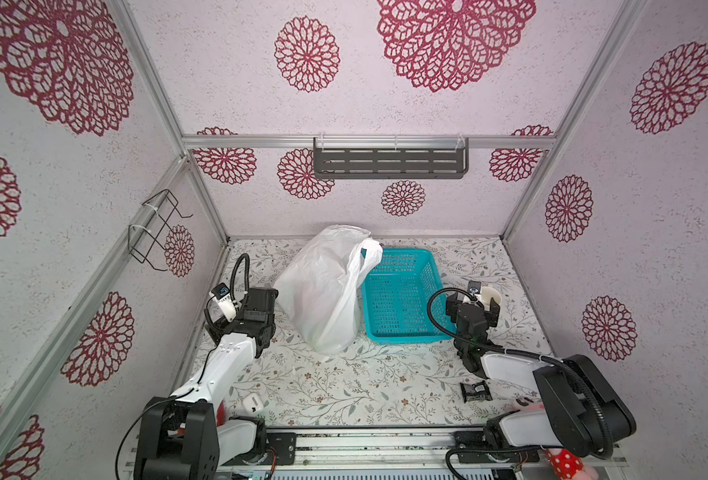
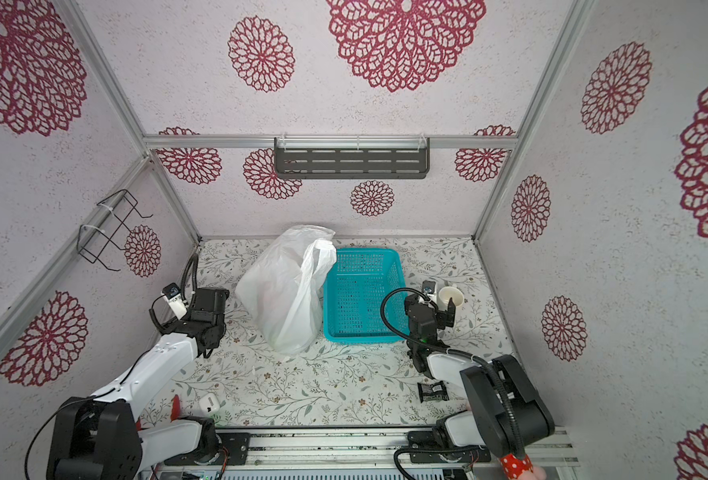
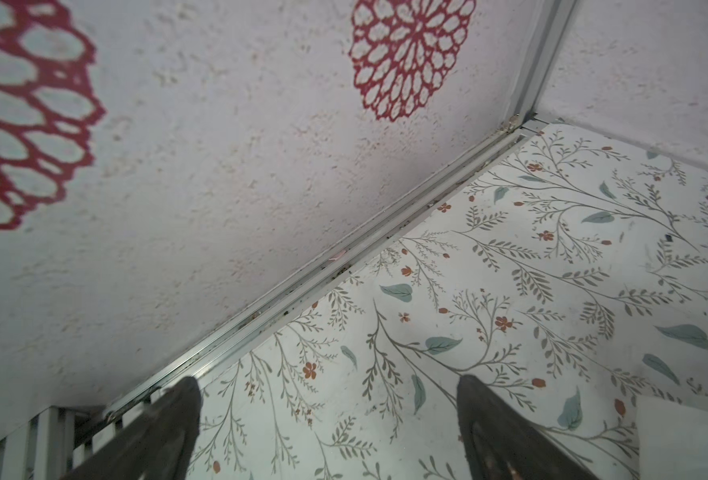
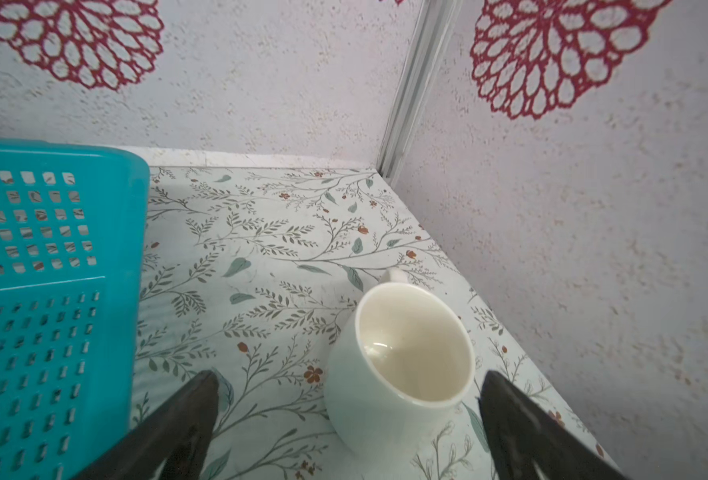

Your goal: Place the fruits into the plastic bag

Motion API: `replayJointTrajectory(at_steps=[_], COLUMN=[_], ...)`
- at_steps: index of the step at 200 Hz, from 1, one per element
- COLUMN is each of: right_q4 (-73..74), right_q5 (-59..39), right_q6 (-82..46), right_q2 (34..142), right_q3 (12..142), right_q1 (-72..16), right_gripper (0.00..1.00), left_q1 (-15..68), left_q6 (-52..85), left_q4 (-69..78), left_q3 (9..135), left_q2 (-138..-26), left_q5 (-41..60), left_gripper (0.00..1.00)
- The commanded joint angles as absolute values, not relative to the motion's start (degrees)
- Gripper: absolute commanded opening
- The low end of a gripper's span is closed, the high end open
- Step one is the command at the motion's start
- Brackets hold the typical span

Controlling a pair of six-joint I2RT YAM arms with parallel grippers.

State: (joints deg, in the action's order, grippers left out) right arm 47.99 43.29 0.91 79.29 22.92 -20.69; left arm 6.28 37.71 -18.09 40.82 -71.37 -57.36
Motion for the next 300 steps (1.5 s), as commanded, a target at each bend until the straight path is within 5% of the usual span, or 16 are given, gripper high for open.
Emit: replayJointTrajectory(at_steps=[1,28,98,162,192,204,257,282,300], right_q4=[49.5,38.2,71.2,67.1,75.8,68.2,68.5,67.9,68.2], right_q5=[46.1,45.1,31.8,18.1,8.6,6.3,10.9,10.9,10.9], right_q6=[2.8,-0.4,13.9,7.5,0.8,0.4,-0.4,-0.5,-0.4], right_q2=[78.9,75.9,86.9,82.9,89.1,87.5,88.0,87.9,88.0], right_q3=[24.4,25.0,14.9,13.5,12.0,14.2,14.8,14.9,14.9], right_q1=[-20.2,-19.9,-17.5,-10.1,-2.1,-1.2,-1.4,-1.5,-1.5], right_gripper=[0.99,0.99,0.99,0.99,0.99,0.99,0.99,0.99,0.99], left_q1=[4.9,4.1,0.0,-1.0,-5.0,-6.5,-8.7,-7.4,-4.2], left_q6=[32.8,33.5,28.2,18.0,18.6,18.8,15.3,11.2,8.0], left_q4=[-9.5,-11.6,-2.8,30.5,36.3,37.5,36.9,53.7,50.9], left_q3=[40.5,40.2,34.0,19.2,19.5,19.9,25.4,21.5,23.4], left_q2=[-71.8,-70.5,-69.9,-67.8,-71.3,-72.8,-79.5,-88.4,-88.6], left_q5=[-55.5,-51.6,-46.2,-38.0,-32.6,-29.6,-21.5,-16.0,-19.9], left_gripper=[0.97,0.98,0.98,0.97,0.98,0.97,1.00,0.96,0.99])
